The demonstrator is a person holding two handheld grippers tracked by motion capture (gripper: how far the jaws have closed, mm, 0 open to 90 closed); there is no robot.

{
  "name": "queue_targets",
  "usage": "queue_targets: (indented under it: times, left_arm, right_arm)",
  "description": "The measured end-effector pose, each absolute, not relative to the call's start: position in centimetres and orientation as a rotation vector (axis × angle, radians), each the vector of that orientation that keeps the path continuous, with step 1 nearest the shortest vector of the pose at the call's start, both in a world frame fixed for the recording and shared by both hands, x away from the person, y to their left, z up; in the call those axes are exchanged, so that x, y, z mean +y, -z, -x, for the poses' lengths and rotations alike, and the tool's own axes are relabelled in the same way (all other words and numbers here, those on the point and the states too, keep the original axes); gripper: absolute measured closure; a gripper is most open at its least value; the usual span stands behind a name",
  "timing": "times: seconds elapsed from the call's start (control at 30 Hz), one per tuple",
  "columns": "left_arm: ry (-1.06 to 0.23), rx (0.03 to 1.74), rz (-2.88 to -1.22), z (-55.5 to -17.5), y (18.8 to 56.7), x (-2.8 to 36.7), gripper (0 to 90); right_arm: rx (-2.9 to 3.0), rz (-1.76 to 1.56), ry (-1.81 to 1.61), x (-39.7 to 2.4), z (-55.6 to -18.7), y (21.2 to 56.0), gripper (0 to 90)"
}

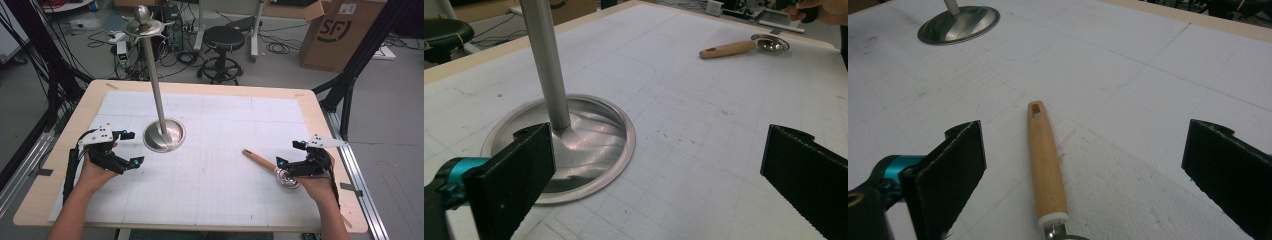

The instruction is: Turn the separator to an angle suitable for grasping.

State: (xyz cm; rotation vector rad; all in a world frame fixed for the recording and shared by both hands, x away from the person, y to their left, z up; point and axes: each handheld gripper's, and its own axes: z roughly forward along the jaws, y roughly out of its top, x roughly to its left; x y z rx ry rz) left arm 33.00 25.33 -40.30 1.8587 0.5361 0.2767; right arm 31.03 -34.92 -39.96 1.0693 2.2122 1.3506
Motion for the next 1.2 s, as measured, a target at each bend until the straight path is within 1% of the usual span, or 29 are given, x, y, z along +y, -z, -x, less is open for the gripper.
queue_targets:
  times: [0.33, 0.5, 0.73, 1.2]
  left_arm:
    - [-0.279, 0.531, -1.860, -33.1, 40.3, 25.2, 1.7]
    - [-0.277, 0.523, -1.858, -33.1, 40.3, 25.2, 1.7]
    - [-0.275, 0.520, -1.858, -33.0, 40.3, 25.3, 1.7]
    - [-0.271, 0.515, -1.860, -32.9, 40.3, 25.0, 1.7]
  right_arm:
    - [2.193, -1.092, -1.353, -35.7, -30.7, 39.7, 2.4]
    - [2.186, -1.087, -1.350, -35.4, -30.5, 38.9, 2.4]
    - [2.203, -1.083, -1.321, -34.5, -31.3, 37.7, 2.4]
    - [2.329, -1.060, -1.249, -32.9, -32.6, 38.4, 2.8]
